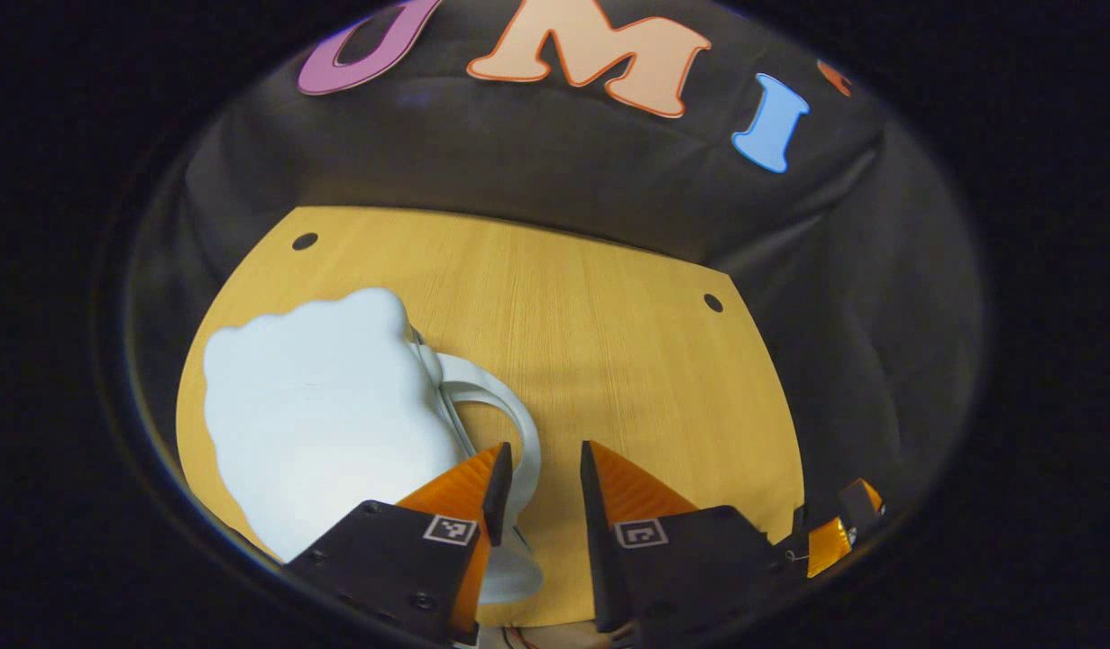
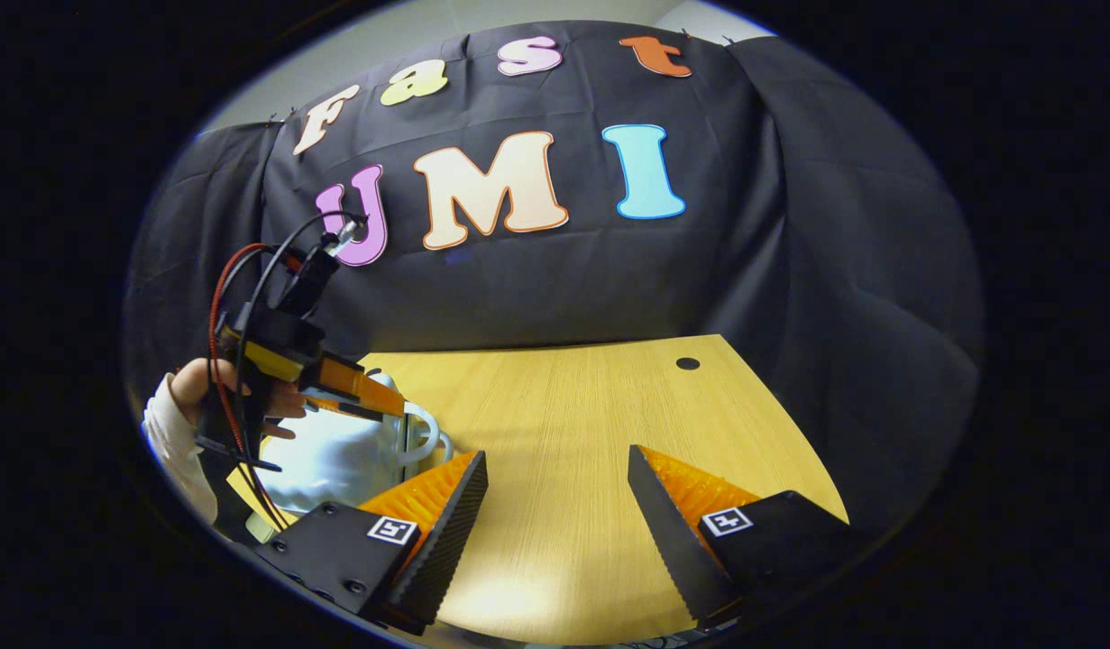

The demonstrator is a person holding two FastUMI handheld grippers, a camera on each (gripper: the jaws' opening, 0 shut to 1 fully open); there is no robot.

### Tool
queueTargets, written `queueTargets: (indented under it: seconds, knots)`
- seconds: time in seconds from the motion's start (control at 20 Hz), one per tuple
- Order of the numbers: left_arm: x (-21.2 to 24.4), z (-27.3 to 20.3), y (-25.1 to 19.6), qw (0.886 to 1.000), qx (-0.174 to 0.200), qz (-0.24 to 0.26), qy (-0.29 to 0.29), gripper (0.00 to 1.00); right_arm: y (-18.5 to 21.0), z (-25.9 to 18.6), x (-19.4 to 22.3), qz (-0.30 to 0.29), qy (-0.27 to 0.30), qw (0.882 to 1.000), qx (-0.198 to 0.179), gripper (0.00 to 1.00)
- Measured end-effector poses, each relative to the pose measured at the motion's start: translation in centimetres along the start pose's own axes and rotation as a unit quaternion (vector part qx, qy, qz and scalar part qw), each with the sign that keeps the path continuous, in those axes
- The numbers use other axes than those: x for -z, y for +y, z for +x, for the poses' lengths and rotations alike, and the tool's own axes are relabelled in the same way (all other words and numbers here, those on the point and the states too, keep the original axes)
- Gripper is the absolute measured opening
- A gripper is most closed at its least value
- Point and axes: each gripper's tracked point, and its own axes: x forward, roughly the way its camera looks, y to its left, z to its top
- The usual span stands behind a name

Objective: First open the suitcase, pack the skin care products into it, and then close the suitcase.

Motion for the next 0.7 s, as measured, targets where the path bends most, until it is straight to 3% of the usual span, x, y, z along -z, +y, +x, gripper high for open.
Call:
queueTargets:
  seconds: [0.2,0.25,0.3,0.55,0.7]
  knots:
    - [0.8,-3.4,-1.8,0.996,-0.024,0.074,-0.038,0.99,-0.1,-0.8,-1.2,-0.006,-0.016,1.000,-0.016,0.98]
    - [1.5,-3.6,-2.4,0.995,-0.027,0.082,-0.043,1.00,-0.1,-1.0,-1.2,-0.007,-0.018,1.000,-0.020,0.98]
    - [2.2,-4.1,-3.0,0.995,-0.023,0.086,-0.044,0.94,-0.1,-1.3,-1.3,-0.009,-0.019,1.000,-0.023,0.98]
    - [7.0,-5.5,-5.9,0.998,0.000,0.053,-0.014,0.96,-0.4,-2.5,-1.6,-0.015,-0.027,0.999,-0.034,0.98]
    - [8.8,-5.6,-5.6,0.998,-0.012,0.054,-0.001,0.96,-0.5,-2.9,-1.6,-0.013,-0.031,0.999,-0.037,0.98]
